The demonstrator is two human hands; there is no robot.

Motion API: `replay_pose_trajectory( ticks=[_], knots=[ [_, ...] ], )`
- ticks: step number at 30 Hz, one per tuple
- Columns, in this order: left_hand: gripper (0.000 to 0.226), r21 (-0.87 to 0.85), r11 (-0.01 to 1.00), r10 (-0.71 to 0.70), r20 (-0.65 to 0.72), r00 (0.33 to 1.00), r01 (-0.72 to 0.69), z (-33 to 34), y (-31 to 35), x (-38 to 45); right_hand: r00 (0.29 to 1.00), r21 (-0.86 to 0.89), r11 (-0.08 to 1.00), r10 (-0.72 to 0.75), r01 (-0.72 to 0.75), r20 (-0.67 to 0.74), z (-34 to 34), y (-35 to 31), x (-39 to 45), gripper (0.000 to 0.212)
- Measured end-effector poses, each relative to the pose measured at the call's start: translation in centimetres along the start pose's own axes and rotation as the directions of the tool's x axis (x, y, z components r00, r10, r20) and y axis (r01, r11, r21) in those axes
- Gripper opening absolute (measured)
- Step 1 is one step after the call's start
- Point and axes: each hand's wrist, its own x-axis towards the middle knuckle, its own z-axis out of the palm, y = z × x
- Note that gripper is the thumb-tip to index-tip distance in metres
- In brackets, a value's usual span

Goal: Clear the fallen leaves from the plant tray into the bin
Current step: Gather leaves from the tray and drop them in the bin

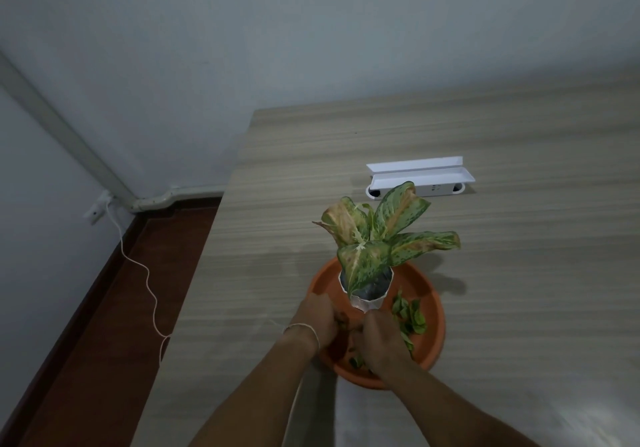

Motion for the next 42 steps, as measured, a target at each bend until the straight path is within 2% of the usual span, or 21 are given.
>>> replay_pose_trajectory(
  ticks=[2, 3, 6, 10, 15, 18, 21, 25, 29, 33, 38, 42],
  knots=[
    [0.037, -0.038, 0.999, -0.001, -0.015, 1.000, 0.000, -1.2, 0.9, -1.1, 0.994, 0.023, 1.000, -0.007, 0.010, -0.110, 0.8, -0.1, 0.3, 0.013],
    [0.039, -0.089, 0.996, -0.003, -0.030, 1.000, 0.001, -1.6, 1.3, -1.6, 0.987, 0.054, 0.997, -0.053, 0.061, -0.151, 0.8, -0.1, 0.4, 0.012],
    [0.029, -0.165, 0.985, -0.066, -0.093, 0.993, 0.050, -2.7, 1.7, -2.6, 0.979, 0.068, 0.990, -0.113, 0.126, -0.173, 0.5, -1.0, 0.4, 0.021],
    [0.022, -0.241, 0.964, -0.152, -0.144, 0.978, 0.114, -4.2, 1.2, -4.1, 0.967, 0.182, 0.967, -0.137, 0.177, -0.214, 1.2, -1.5, 0.3, 0.033],
    [0.016, -0.346, 0.922, -0.259, -0.223, 0.940, 0.173, -6.2, -1.0, -7.3, 0.969, 0.291, 0.933, -0.159, 0.210, -0.189, 0.9, -4.3, -1.3, 0.024],
    [0.015, -0.426, 0.879, -0.340, -0.248, 0.907, 0.213, -7.7, -2.9, -10.5, 0.969, 0.263, 0.936, -0.203, 0.234, -0.140, 0.7, -7.2, -2.4, 0.021],
    [0.014, -0.525, 0.813, -0.450, -0.296, 0.842, 0.251, -9.3, -5.9, -14.3, 0.962, 0.294, 0.916, -0.263, 0.272, -0.071, 1.1, -11.1, -4.2, 0.021],
    [0.014, -0.606, 0.743, -0.569, -0.350, 0.744, 0.284, -11.5, -10.7, -20.8, 0.933, 0.296, 0.887, -0.355, 0.354, -0.052, 3.9, -16.9, -6.7, 0.016],
    [0.016, -0.668, 0.663, -0.695, -0.382, 0.609, 0.337, -11.8, -17.1, -27.8, 0.895, 0.344, 0.843, -0.446, 0.414, 0.014, 9.4, -22.4, -10.1, 0.018],
    [0.018, -0.738, 0.560, -0.792, -0.341, 0.507, 0.378, -9.6, -23.5, -34.1, 0.860, 0.344, 0.826, -0.502, 0.446, 0.091, 16.3, -26.6, -13.8, 0.012],
    [0.018, -0.760, 0.492, -0.846, -0.301, 0.441, 0.425, -6.2, -27.9, -39.8, 0.812, 0.302, 0.807, -0.565, 0.507, 0.148, 23.3, -28.7, -17.3, 0.012],
    [0.016, -0.776, 0.454, -0.862, -0.261, 0.434, 0.437, -3.7, -29.4, -41.7, 0.802, 0.266, 0.815, -0.567, 0.515, 0.186, 26.7, -27.9, -18.5, 0.013]
  ],
)
